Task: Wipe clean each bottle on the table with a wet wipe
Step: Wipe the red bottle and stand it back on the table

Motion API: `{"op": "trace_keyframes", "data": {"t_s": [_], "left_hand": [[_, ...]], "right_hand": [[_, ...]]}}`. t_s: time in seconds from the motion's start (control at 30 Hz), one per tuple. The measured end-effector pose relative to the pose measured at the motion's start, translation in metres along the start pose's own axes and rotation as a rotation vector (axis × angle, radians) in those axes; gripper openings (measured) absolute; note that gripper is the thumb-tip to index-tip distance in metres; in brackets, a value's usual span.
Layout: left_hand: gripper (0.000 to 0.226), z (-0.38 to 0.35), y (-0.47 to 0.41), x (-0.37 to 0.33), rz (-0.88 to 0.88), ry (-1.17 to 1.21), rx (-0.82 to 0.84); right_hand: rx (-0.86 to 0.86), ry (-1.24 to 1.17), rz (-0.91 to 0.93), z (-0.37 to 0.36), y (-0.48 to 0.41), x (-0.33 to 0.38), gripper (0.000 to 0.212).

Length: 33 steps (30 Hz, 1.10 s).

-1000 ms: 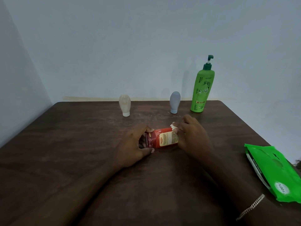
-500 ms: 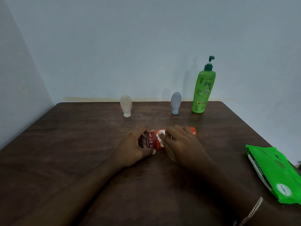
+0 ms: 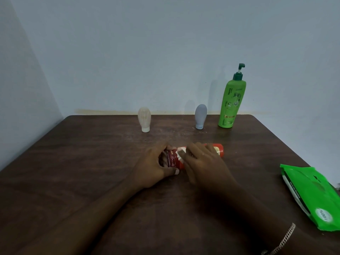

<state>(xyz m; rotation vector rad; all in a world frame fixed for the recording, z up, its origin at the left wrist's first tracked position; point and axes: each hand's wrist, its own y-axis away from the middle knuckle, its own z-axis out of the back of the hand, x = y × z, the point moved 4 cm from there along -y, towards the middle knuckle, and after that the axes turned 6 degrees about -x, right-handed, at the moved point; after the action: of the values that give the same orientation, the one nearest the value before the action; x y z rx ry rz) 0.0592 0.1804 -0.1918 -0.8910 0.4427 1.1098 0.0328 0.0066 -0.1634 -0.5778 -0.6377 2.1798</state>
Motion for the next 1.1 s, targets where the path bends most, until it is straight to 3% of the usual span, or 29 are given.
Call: {"op": "trace_keyframes", "data": {"t_s": [0.13,0.27,0.5,0.6,0.87,1.1], "left_hand": [[0.059,-0.001,-0.003,0.006,0.078,0.043,0.02],[0.056,-0.001,-0.004,0.008,0.143,0.094,0.023],[0.051,0.001,-0.005,0.007,0.203,0.156,0.01],[0.055,0.0,-0.004,0.006,0.17,0.133,0.029],[0.052,0.001,-0.005,0.0,0.02,-0.099,0.003],[0.051,0.0,-0.007,0.002,0.033,-0.118,-0.042]], "right_hand": [[0.005,0.004,0.07,-0.002,0.007,0.002,0.043],[0.037,-0.07,-0.029,-0.003,0.001,-0.005,0.048],[0.026,-0.085,0.049,-0.001,0.005,-0.003,0.037],[0.032,-0.135,-0.038,-0.006,0.003,-0.009,0.04],[-0.1,-0.31,-0.512,-0.001,0.009,-0.061,0.034],[-0.077,-0.325,-0.485,0.0,0.012,-0.06,0.029]]}}
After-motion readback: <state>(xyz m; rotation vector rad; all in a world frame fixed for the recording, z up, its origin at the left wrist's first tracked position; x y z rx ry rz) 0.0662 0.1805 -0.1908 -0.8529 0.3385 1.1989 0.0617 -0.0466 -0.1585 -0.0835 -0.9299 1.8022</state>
